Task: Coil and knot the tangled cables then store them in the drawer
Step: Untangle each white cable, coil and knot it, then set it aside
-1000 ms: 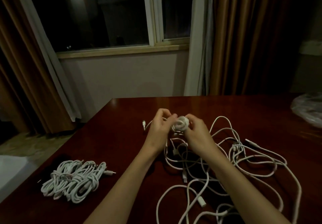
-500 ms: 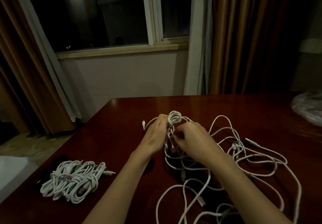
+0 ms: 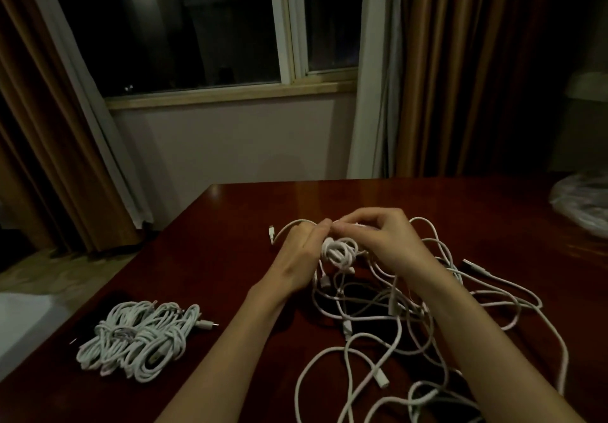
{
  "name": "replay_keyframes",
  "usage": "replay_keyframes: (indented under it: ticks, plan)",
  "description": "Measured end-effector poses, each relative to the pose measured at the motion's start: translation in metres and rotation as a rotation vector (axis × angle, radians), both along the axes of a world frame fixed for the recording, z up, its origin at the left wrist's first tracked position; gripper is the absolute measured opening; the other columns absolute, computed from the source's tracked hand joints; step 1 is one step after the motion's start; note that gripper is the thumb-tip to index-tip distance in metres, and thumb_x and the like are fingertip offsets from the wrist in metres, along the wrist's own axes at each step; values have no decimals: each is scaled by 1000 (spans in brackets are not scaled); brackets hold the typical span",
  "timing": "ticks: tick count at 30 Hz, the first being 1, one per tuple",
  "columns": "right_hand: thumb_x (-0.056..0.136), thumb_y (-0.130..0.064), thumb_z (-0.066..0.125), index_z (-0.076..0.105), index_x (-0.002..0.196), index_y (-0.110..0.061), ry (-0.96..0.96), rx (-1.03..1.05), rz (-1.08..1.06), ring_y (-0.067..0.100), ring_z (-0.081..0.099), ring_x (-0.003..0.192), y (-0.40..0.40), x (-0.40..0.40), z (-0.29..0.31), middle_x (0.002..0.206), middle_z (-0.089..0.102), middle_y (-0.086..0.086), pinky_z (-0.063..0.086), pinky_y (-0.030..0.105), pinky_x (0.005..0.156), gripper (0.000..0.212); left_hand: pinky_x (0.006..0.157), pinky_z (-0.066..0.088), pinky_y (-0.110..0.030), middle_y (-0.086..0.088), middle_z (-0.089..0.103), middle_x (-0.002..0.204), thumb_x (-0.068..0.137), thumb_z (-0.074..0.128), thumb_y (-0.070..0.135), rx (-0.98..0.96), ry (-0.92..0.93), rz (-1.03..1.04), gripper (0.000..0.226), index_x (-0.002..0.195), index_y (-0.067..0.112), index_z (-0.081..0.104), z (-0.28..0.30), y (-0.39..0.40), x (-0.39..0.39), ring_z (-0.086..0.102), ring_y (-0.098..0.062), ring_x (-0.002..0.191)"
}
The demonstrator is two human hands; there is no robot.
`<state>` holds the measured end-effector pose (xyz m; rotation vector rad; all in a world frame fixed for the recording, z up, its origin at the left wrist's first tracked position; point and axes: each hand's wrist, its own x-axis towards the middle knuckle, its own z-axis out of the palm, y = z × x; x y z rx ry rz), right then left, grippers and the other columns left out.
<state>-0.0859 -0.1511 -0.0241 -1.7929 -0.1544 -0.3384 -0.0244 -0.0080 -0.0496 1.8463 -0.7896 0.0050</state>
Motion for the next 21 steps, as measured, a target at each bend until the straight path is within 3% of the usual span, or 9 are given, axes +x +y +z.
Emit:
replay_keyframes:
  ticks: [2, 4, 7, 10, 12, 15, 18, 21]
  plan:
    - [89, -17, 65, 74, 89, -14, 81, 134, 7, 6, 70, 73, 0, 2, -5, 78, 74, -3, 52, 15, 59, 10, 58, 41, -25, 1, 59, 61, 95, 37, 33, -75, -1, -2, 42, 64, 14, 59, 3, -1, 0, 52, -9, 59]
    - [91, -17, 62, 74, 91, -14, 95, 167, -43, 5, 69, 67, 4, 3, -10, 72, 73, -6, 51, 17, 53, 13, 61, 40, -20, 10, 57, 68, 89, 40, 37, -143, 34, 46, 27, 73, 21, 55, 4, -1, 3, 51, -3, 62]
    - [93, -25, 60, 74, 90, -21, 49, -65, -148, 18, 70, 81, 10, 9, -20, 83, 74, 3, 56, 31, 70, 15, 67, 41, -21, 9, 61, 85, 92, 45, 41, -257, 212, 95, 20, 91, 23, 53, 7, -2, 7, 57, -2, 73]
    - [96, -28, 56, 74, 95, -18, 32, -321, -150, 20, 67, 78, 20, 11, -22, 83, 72, 6, 53, 31, 72, 21, 67, 42, -21, 15, 60, 71, 102, 36, 22, -263, 214, 55, 28, 85, 14, 57, 8, -3, 9, 56, 2, 66]
    - [98, -28, 53, 73, 93, -18, -5, -469, -155, 12, 62, 68, 22, 10, -20, 75, 67, -1, 46, 22, 59, 23, 69, 41, -26, 10, 56, 72, 100, 34, 28, -188, 174, 91, 32, 88, 8, 56, 6, -2, 9, 52, -3, 69]
    - [99, -26, 50, 66, 79, -19, -30, -690, -125, 9, 51, 57, 22, 7, -17, 63, 55, -8, 34, 19, 54, 26, 86, 36, -38, 7, 53, 87, 97, 25, 39, 131, 12, 203, 32, 90, 24, 52, -2, 1, 11, 49, -11, 90]
    - [99, -24, 49, 59, 72, -21, -56, -800, -87, 6, 47, 56, 25, 3, -13, 63, 50, -11, 30, 17, 53, 30, 104, 24, -42, 11, 48, 86, 103, 19, 25, 365, -166, 226, 33, 91, 20, 49, -6, 7, 13, 40, 3, 88]
    - [98, -29, 52, 66, 78, -18, -145, -822, -100, 7, 51, 61, 21, 3, -6, 70, 56, -9, 39, 20, 57, 26, 100, 24, -42, 12, 48, 82, 92, 11, 33, 403, -265, 167, 47, 91, 20, 56, -6, 10, 13, 35, 16, 90]
